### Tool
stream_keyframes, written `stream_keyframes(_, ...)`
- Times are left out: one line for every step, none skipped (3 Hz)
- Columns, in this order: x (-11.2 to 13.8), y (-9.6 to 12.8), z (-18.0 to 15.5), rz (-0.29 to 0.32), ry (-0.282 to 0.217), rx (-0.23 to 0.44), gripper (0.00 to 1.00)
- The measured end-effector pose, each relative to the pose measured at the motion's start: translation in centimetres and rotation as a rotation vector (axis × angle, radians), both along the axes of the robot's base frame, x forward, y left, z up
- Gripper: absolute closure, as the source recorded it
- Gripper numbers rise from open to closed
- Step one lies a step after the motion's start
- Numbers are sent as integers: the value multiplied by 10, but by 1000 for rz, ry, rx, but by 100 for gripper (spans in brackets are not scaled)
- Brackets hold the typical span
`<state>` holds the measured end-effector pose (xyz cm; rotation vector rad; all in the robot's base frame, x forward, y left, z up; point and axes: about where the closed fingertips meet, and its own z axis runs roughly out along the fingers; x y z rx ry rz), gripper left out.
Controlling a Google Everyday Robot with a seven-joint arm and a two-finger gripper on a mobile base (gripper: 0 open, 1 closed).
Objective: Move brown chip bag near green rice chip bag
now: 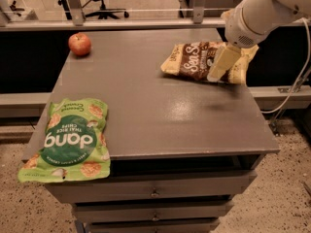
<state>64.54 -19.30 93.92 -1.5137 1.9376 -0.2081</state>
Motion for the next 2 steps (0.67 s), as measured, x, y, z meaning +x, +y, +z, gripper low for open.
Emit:
stream_keyframes(27, -2, -16, -24, 16, 30, 0)
stream_keyframes(47, -9, -34, -51, 37, 47, 0)
